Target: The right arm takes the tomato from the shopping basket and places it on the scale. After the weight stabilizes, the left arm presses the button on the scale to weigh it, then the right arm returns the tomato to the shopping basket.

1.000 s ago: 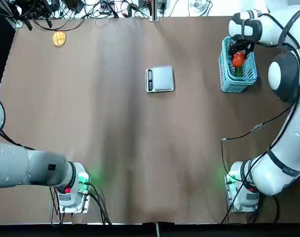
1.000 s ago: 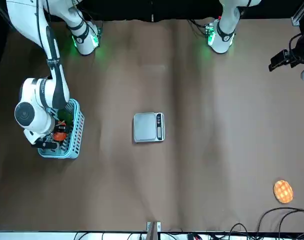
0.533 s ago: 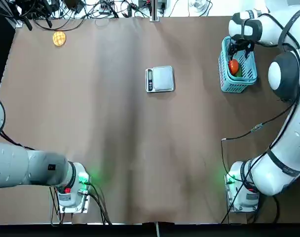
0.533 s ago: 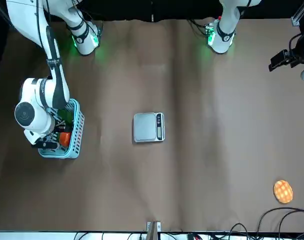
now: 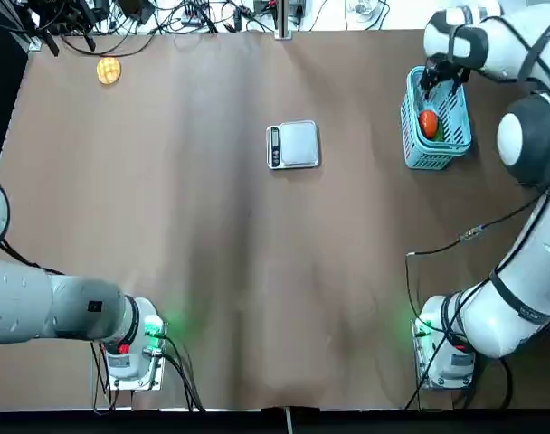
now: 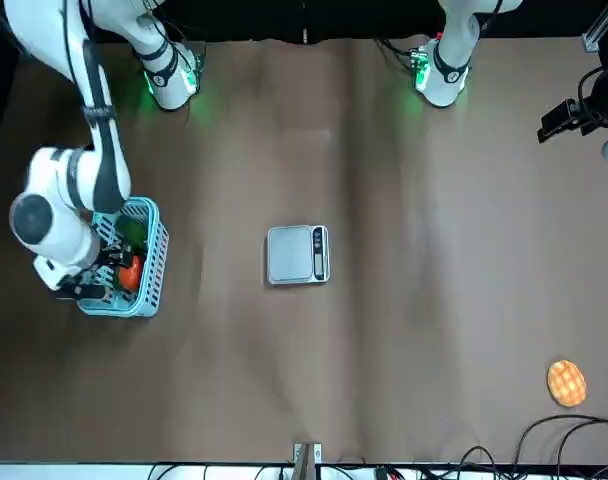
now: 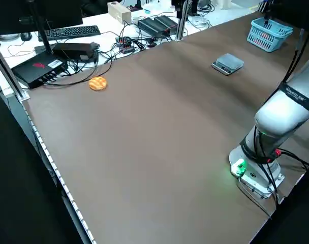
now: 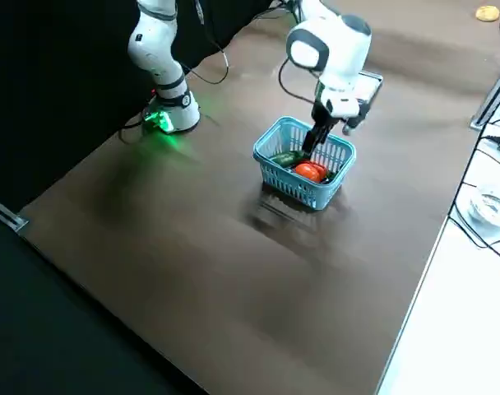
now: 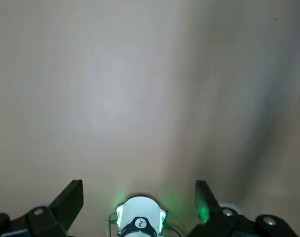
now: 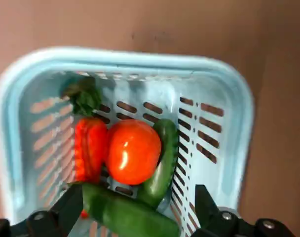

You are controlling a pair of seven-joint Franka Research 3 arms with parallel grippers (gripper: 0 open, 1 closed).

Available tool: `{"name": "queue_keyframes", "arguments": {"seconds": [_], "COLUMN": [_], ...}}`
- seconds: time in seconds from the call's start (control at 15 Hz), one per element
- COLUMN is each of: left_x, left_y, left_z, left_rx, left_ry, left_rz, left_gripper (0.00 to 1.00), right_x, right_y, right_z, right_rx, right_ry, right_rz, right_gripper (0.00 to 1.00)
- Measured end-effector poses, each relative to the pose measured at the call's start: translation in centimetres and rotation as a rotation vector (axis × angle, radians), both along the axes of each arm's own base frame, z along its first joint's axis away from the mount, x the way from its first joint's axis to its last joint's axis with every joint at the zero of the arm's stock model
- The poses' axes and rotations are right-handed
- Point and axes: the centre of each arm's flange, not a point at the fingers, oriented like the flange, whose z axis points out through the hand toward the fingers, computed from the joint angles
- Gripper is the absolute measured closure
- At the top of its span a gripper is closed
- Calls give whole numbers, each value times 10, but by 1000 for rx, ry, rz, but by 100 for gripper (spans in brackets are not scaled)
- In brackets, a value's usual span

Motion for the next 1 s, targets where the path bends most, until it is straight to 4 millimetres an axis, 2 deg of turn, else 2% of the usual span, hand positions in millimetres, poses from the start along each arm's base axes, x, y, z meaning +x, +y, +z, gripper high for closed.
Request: {"name": "queue_keyframes", "arguments": {"seconds": [0.27, 0.4, 0.67, 0.87, 1.0], "left_x": [0, 0, 0, 0, 0], "left_y": [0, 1, 0, 0, 0], "left_z": [0, 0, 1, 2, 3], "left_rx": [0, 0, 0, 0, 1], "left_ry": [0, 0, -1, -5, -7], "left_rz": [1, 2, 2, 3, 3], "left_gripper": [0, 0, 0, 0, 0], "right_x": [-13, -25, -39, -41, -43], "right_y": [3, 8, 20, 21, 19], "right_z": [109, 155, 204, 266, 284], "right_rx": [79, 114, 137, 138, 141], "right_ry": [-64, -84, -69, -114, -122], "right_rz": [8, 22, 46, 47, 45], "right_gripper": [0, 0, 0, 0, 0]}}
